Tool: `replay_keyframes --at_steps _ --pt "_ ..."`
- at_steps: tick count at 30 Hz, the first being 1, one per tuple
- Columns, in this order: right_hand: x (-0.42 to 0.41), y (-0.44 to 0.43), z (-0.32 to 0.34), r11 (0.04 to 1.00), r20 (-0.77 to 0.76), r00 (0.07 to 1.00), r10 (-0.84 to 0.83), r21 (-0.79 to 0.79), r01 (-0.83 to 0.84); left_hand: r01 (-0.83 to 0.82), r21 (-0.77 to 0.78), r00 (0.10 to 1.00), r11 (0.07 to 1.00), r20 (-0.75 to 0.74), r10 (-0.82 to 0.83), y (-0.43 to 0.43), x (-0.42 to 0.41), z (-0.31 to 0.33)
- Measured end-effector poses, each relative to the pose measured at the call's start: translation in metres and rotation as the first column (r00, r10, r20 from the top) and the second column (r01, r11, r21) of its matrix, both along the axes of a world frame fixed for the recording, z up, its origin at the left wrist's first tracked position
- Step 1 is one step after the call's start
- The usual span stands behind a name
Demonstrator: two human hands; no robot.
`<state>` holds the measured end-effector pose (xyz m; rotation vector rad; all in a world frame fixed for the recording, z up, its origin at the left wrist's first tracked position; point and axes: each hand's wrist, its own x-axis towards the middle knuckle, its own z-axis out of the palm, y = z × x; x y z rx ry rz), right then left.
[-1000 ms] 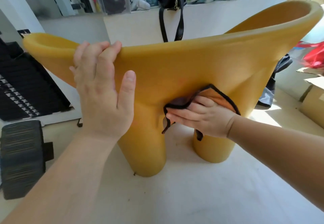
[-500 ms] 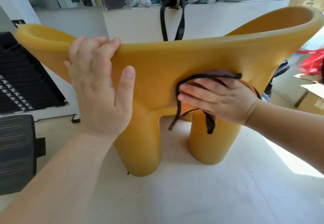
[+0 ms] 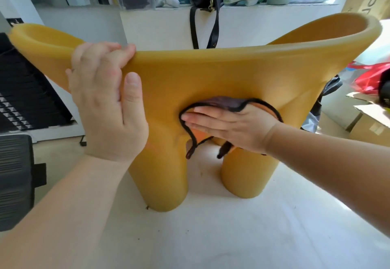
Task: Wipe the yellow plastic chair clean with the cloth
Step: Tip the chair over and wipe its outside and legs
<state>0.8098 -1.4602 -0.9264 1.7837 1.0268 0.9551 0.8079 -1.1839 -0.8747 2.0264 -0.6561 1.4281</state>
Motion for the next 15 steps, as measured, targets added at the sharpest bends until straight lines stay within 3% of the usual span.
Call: replay_keyframes --at_steps 4,11,15 --pt "-0.016 -0.061 0.010 0.995 -0.030 0.996 -0.089 0.044 0.090 0.023 -0.004 1.000 1.000 -0.018 -0.023 -0.001 -0.001 0.000" --pt "0.013 0.072 -0.021 0.999 0.030 0.999 -0.019 -0.026 0.020 0.081 -0.018 0.997 0.997 -0.017 -0.081 -0.002 -0.002 -0.001" --pt "0.014 0.071 -0.025 0.997 -0.057 0.997 -0.050 -0.054 0.047 0.124 0.007 0.991 0.992 -0.047 -0.123 0.004 0.001 -0.003"
